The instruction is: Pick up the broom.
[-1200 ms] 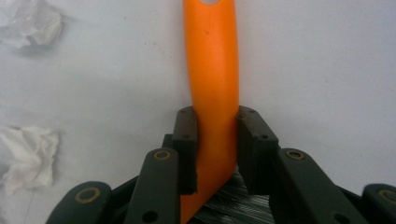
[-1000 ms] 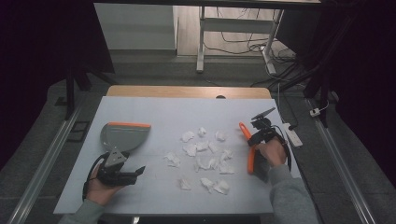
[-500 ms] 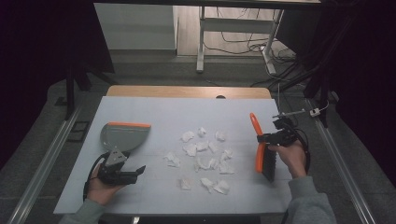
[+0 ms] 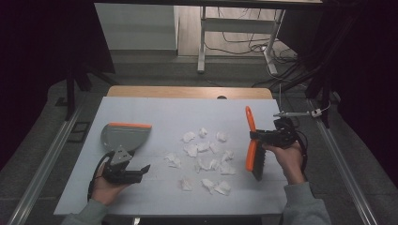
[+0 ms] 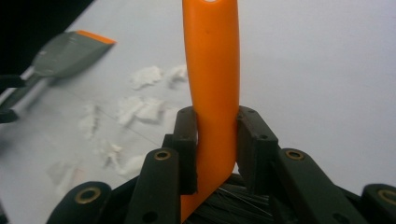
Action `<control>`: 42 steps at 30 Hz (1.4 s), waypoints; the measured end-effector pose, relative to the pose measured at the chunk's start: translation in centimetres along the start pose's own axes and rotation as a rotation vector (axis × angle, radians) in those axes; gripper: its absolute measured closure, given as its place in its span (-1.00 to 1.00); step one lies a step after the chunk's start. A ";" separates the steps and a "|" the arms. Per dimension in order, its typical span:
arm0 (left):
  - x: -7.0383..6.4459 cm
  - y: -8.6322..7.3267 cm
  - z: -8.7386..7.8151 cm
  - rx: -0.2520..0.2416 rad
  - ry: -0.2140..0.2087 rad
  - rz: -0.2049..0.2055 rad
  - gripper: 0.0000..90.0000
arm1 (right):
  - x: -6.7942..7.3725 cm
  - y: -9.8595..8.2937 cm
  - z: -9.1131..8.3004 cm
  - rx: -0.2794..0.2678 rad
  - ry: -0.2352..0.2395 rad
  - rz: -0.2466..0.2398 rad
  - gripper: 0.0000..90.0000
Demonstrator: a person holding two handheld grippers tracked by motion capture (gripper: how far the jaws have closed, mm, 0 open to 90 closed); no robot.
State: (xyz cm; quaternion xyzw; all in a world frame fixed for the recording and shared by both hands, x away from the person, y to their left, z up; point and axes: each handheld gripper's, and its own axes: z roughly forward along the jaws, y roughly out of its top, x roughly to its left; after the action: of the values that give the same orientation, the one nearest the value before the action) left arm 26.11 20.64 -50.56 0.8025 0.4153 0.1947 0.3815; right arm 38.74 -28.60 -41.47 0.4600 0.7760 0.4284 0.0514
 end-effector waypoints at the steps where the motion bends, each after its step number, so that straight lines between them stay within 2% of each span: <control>1: -0.1 0.1 0.0 -0.001 0.000 0.002 -0.52 | 0.3 0.0 0.1 -0.005 0.015 -0.003 0.58; 5: -0.5 0.7 0.2 -0.004 0.000 0.014 -0.52 | 1.8 0.2 0.6 -0.041 0.063 -0.023 0.58; 11: -1.2 1.7 0.6 -0.013 -0.019 0.029 -0.52 | 3.0 0.3 1.4 -0.080 0.098 -0.023 0.58; 16: -2.6 3.2 1.2 -0.032 -0.060 0.046 -0.52 | 4.2 0.4 2.6 -0.121 0.114 -0.013 0.58; 22: -4.9 5.4 2.4 -0.038 -0.115 0.094 -0.52 | 5.5 0.3 3.3 -0.148 0.124 -0.017 0.58; 23: -5.2 5.8 2.6 -0.042 -0.126 0.099 -0.52 | 5.8 0.3 3.7 -0.153 0.142 -0.014 0.58; 31: -7.9 8.4 3.6 -0.072 -0.192 0.133 -0.51 | 6.5 0.1 4.5 -0.195 0.125 0.000 0.57; 34: -8.9 8.9 4.0 -0.076 -0.219 0.145 -0.51 | 7.1 -0.1 4.9 -0.222 0.113 0.006 0.57; 37: -9.7 9.5 4.5 -0.084 -0.240 0.151 -0.51 | 7.4 -0.2 5.2 -0.246 0.122 0.015 0.58; 42: -10.9 9.9 5.6 -0.091 -0.275 0.156 -0.49 | 8.1 -0.4 6.0 -0.255 0.124 0.016 0.57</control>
State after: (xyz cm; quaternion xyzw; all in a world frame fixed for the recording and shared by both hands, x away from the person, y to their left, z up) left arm 28.40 5.60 -46.35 0.8334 0.2863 0.1306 0.4544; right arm 36.65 -18.85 -42.94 0.4284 0.7133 0.5516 0.0581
